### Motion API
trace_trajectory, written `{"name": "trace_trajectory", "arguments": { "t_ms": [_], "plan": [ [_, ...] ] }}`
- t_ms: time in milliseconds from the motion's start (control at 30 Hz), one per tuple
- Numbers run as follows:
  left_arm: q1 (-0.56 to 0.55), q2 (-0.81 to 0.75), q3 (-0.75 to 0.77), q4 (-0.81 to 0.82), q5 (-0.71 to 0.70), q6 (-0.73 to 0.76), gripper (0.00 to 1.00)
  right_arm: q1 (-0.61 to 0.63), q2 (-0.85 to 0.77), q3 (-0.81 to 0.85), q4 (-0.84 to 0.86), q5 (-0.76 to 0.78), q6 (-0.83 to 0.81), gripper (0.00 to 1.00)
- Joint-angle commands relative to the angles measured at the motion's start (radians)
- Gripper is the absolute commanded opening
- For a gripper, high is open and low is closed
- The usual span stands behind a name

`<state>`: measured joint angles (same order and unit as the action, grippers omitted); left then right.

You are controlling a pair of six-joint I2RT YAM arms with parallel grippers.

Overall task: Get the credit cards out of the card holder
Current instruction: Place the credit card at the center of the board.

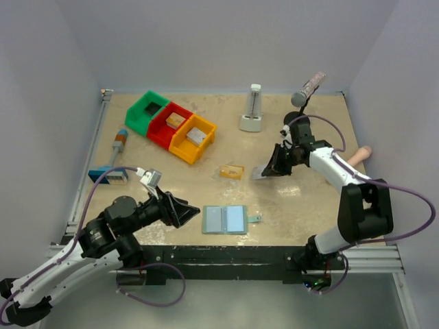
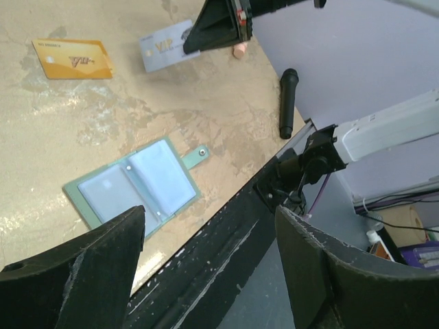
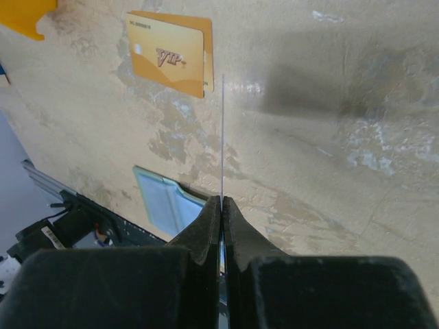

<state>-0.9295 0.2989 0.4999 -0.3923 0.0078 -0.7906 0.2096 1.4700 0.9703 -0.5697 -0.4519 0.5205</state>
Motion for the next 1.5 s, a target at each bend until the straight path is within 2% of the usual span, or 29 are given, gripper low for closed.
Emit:
{"name": "trace_trajectory", "arguments": {
  "t_ms": [0, 167, 500, 767, 1000, 1133, 1333, 1400, 1467],
  "plan": [
    [0.004, 0.025, -0.032, 0.041, 0.058, 0.034, 0.81, -0.036, 0.064, 0.083, -0.033, -0.057, -0.068, 0.00],
    [0.004, 0.034, -0.043, 0.053, 0.070, 0.042, 0.81, -0.039, 0.151, 0.120, -0.068, -0.054, -0.109, 0.00],
    [0.004, 0.046, -0.064, 0.070, 0.090, 0.030, 0.81, -0.055, 0.210, 0.136, -0.090, -0.048, -0.126, 0.00],
    [0.004, 0.043, -0.077, 0.090, 0.096, 0.027, 0.81, -0.075, 0.201, 0.122, -0.096, -0.021, -0.126, 0.27],
    [0.004, 0.054, -0.080, 0.092, 0.100, 0.024, 0.81, -0.084, 0.191, 0.120, -0.096, 0.005, -0.114, 0.39],
    [0.004, 0.052, -0.081, 0.090, 0.098, 0.022, 0.81, -0.093, 0.156, 0.107, -0.102, 0.041, -0.109, 0.45],
    [0.004, 0.046, -0.080, 0.081, 0.095, 0.017, 0.81, -0.093, 0.021, 0.070, -0.102, 0.124, -0.071, 0.48],
    [0.004, 0.046, -0.090, 0.086, 0.086, 0.008, 0.81, -0.064, -0.064, 0.039, -0.087, 0.121, -0.041, 0.48],
    [0.004, 0.049, -0.100, 0.093, 0.077, -0.005, 0.81, 0.032, -0.150, 0.015, -0.101, 0.162, -0.022, 0.48]
  ]
}}
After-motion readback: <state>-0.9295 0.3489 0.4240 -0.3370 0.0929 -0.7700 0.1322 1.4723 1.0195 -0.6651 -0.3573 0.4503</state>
